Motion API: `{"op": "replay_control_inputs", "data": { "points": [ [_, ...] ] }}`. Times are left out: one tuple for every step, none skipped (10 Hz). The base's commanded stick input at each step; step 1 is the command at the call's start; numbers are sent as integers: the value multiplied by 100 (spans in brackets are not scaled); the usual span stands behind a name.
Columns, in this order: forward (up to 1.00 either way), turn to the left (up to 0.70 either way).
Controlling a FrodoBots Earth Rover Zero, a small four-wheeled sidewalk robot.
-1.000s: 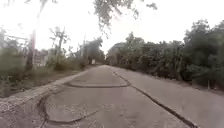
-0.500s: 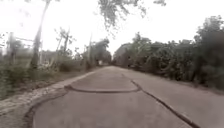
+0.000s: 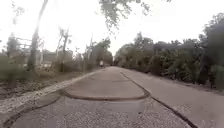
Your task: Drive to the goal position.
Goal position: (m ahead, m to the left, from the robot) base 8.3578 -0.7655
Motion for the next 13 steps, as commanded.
{"op": "replay_control_inputs", "data": {
  "points": [
    [85,0],
    [85,-18],
    [85,-24],
    [85,-8],
    [85,0],
    [85,0],
    [85,0],
    [85,0],
    [85,0],
    [85,0],
    [85,0],
    [85,0],
    [85,0]
  ]
}}
